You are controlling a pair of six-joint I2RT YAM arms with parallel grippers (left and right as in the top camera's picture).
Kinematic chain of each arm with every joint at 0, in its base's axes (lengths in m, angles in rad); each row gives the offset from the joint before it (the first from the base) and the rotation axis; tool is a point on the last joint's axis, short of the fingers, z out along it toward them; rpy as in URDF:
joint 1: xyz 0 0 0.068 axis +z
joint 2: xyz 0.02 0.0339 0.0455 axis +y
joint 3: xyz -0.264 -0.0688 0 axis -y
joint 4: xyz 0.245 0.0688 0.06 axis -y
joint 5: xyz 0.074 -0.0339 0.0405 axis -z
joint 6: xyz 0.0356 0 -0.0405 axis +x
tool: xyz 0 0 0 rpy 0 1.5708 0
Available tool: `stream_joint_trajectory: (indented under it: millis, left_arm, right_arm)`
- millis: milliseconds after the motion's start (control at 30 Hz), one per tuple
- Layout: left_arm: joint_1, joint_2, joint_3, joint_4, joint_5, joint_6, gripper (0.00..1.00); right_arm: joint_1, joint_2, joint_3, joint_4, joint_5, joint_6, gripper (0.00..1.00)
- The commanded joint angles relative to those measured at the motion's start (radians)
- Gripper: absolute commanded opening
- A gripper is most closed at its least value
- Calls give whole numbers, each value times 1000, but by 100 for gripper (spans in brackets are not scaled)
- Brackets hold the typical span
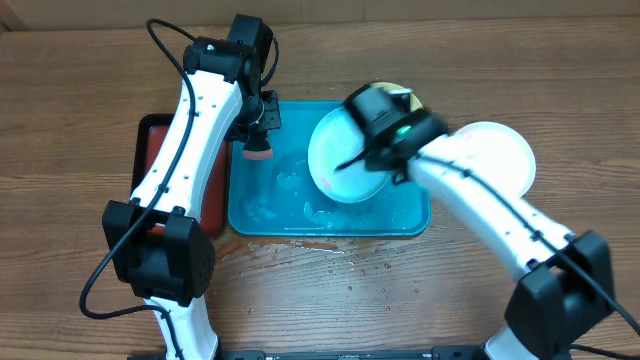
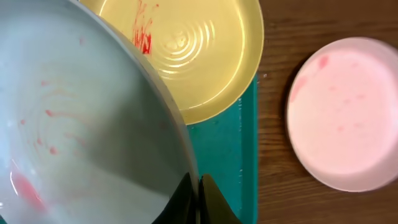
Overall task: Clean dirty plates on tray and stack at the side
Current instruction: 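Lift the light-blue plate by its rim with the right gripper and carry right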
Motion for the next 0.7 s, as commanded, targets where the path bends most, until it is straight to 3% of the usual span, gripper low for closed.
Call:
stream_joint_trajectory:
  millis: [0, 167, 333, 667]
  left_arm:
    - [-6, -2, 8, -4, -2, -14, 4]
    - [-6, -2, 8, -2, -3, -14, 4]
    - [-7, -2, 8, -1, -2, -14, 4]
    - [-7, -2, 8, 3, -2, -14, 4]
  right_arm:
    - [-139, -89, 27, 13, -300, -62, 4]
    - [-416, -97, 26, -22, -465, -61, 4]
    - [-654, -97, 13, -55, -492, -57, 4]
    - [-940, -69, -177, 4, -492, -54, 4]
